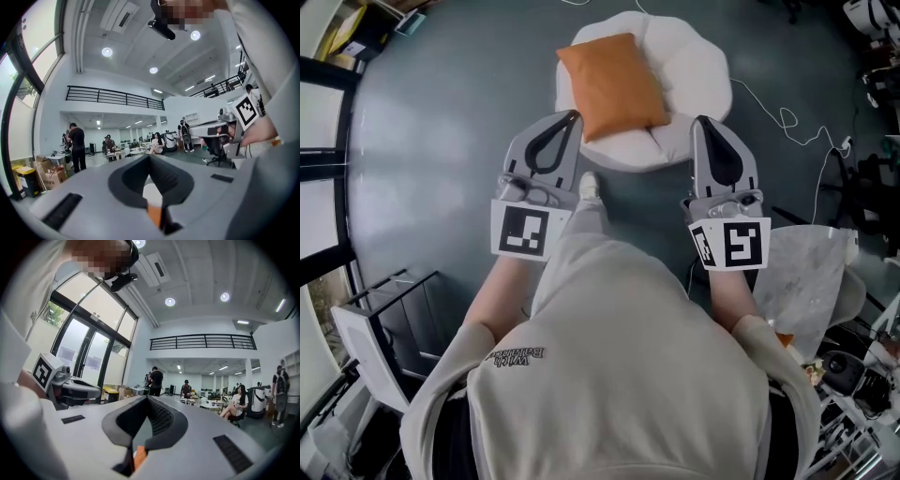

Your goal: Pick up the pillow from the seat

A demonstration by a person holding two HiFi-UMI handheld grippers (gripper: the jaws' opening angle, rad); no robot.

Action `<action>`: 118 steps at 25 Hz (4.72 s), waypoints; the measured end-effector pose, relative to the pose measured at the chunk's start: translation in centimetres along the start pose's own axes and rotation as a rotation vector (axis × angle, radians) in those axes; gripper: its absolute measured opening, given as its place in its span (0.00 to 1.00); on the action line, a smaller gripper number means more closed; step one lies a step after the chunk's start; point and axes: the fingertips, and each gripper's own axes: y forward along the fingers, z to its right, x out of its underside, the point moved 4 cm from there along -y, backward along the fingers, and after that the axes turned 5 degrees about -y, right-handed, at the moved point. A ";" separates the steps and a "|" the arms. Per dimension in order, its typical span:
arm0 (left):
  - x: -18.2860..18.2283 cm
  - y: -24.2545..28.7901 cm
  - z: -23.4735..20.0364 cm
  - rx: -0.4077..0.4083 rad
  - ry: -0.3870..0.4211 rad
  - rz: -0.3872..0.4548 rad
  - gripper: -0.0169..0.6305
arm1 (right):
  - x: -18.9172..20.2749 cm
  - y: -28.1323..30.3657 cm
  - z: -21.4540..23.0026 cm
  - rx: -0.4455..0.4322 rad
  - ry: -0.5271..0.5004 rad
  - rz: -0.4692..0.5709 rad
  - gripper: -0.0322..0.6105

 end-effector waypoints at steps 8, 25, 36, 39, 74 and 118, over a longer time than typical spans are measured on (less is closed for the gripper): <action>-0.3 5.4 -7.8 0.037 -0.038 0.004 0.04 | -0.8 9.8 1.3 0.004 -0.014 -0.024 0.06; -1.2 11.6 -9.6 0.032 -0.020 -0.017 0.04 | 0.3 16.1 6.8 -0.028 0.013 -0.002 0.06; -0.7 14.6 -8.4 -0.153 -0.062 -0.072 0.04 | 3.3 17.6 12.0 -0.156 0.043 -0.010 0.06; -0.2 15.3 -8.5 -0.166 -0.069 -0.076 0.04 | 4.4 17.7 13.0 -0.150 0.054 -0.026 0.07; 45.9 29.0 -10.3 -0.137 -0.383 -0.502 0.47 | 53.8 25.5 12.0 -0.269 0.185 -0.533 0.57; 71.6 31.1 -9.4 -0.144 -0.732 -0.702 0.18 | 77.8 26.7 4.7 -0.332 0.298 -0.668 0.11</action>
